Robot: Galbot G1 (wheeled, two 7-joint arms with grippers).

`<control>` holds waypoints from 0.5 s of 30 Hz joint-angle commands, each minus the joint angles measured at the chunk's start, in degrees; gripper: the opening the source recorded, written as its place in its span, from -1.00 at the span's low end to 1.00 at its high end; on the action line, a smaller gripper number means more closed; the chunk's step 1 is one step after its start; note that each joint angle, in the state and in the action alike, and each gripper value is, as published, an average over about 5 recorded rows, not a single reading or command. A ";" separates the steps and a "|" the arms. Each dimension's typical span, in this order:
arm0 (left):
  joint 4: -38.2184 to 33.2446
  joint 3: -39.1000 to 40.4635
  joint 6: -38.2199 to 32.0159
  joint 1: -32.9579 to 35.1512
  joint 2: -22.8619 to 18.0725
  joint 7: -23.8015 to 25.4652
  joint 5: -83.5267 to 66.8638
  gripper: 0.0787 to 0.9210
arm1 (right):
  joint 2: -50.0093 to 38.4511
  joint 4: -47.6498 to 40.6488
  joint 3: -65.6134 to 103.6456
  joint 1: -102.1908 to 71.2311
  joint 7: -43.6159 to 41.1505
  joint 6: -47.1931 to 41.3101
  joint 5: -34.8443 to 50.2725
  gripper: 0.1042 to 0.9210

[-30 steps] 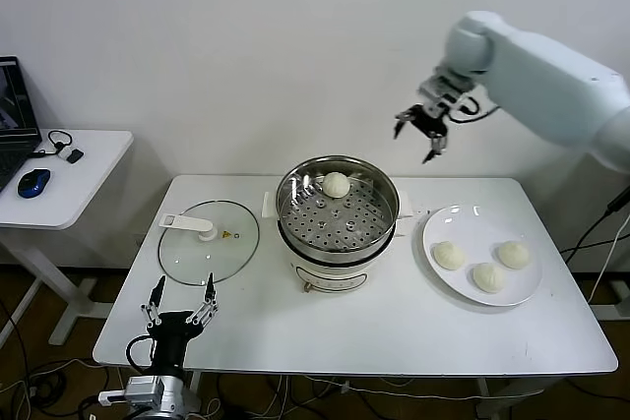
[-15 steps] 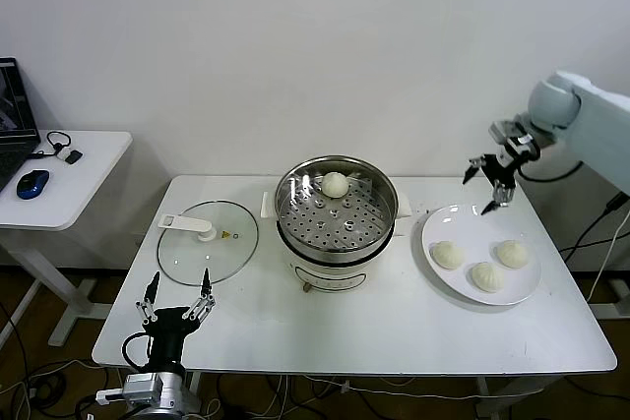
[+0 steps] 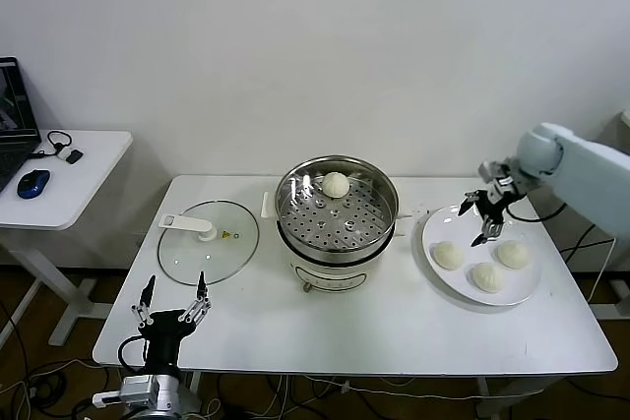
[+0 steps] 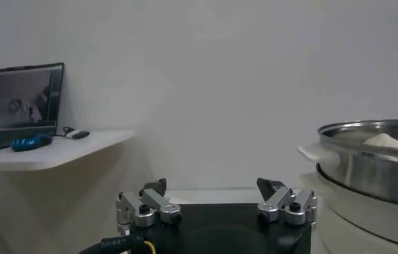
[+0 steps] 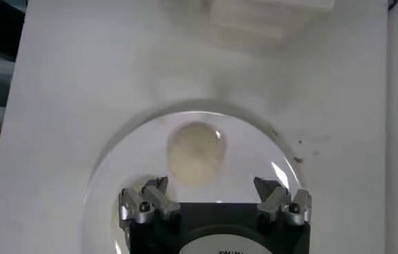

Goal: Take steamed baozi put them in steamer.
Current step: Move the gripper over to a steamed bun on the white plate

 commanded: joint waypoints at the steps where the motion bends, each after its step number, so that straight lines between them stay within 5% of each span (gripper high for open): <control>1: 0.01 -0.20 0.11 0.06 0.07 -0.27 -0.69 0.77 | 2.40 -0.44 2.94 -5.59 2.37 -0.87 -1.87 0.76; 15: 0.56 -0.25 0.06 0.06 0.14 -0.24 -0.77 0.77 | 4.99 -4.36 6.84 -8.62 1.63 1.66 -6.97 0.76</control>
